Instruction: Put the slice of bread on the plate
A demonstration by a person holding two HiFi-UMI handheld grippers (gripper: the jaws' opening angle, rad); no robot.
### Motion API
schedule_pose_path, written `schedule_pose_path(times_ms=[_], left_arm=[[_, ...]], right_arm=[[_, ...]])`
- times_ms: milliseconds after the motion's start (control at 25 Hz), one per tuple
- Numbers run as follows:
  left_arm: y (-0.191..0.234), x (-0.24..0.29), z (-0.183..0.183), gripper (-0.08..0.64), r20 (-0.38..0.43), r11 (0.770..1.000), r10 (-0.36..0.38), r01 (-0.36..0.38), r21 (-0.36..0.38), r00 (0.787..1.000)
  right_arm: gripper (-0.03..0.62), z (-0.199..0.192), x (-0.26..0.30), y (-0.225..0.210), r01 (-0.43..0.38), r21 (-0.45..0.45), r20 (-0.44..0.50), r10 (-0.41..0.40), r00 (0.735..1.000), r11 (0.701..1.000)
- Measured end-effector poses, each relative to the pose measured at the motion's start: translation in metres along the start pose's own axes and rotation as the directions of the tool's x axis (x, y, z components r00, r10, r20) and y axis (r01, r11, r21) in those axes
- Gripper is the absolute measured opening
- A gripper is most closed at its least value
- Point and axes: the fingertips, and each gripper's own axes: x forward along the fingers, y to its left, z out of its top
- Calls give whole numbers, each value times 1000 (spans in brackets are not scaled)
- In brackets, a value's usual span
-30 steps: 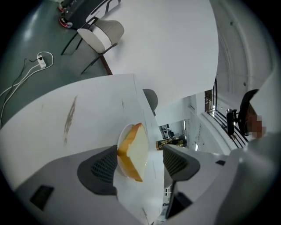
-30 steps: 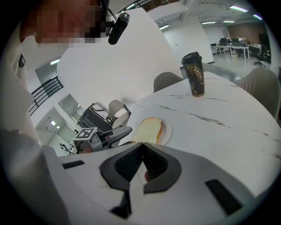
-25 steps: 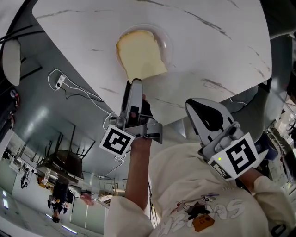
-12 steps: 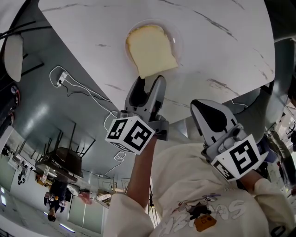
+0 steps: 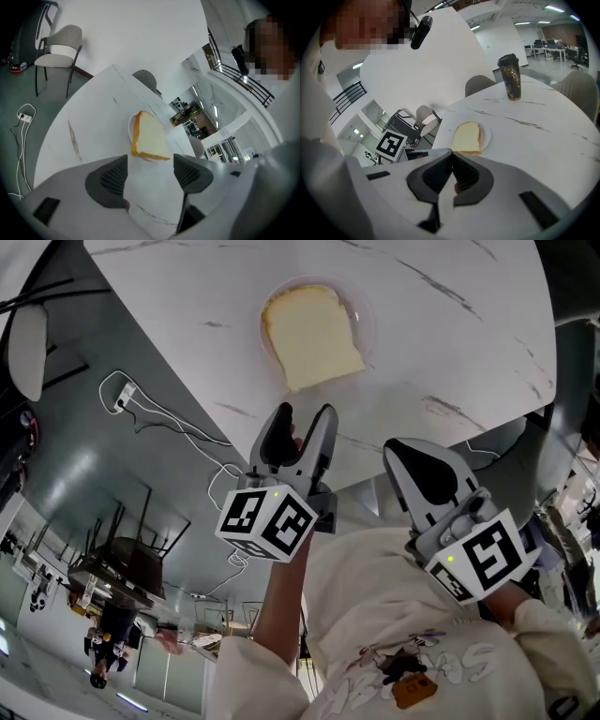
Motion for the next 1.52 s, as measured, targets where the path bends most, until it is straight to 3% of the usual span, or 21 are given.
schedule_pose_path(times_ms=[240, 440, 560, 640, 720, 1080, 1520], left_arm=[[-16, -18, 2, 305, 15, 999, -48, 48, 8, 999], [-25, -40, 13, 240, 56, 994, -1, -5, 106, 998], [-27, -58, 17, 152, 73, 989, 45, -55, 137, 996], [-31, -69, 22, 51, 89, 987, 71, -83, 141, 993], [-39, -80, 27, 11, 107, 983, 82, -98, 157, 991], [-80, -118, 27, 9, 129, 965, 129, -154, 213, 983], [-126, -157, 22, 9, 166, 949, 135, -175, 261, 977]], right_arm=[[6, 3, -3, 8, 0, -18, 18, 0, 1000, 1000], [6, 6, -6, 12, 12, -39, 38, -10, 999, 999], [6, 8, -10, 19, 13, -62, 44, -10, 999, 998], [6, 13, -14, 25, 5, -101, 51, 0, 999, 995], [6, 19, -18, 32, -3, -127, 63, 11, 998, 992], [6, 40, -44, 48, 48, -231, 120, -20, 993, 972], [6, 59, -81, 74, 37, -257, 198, 16, 980, 966]])
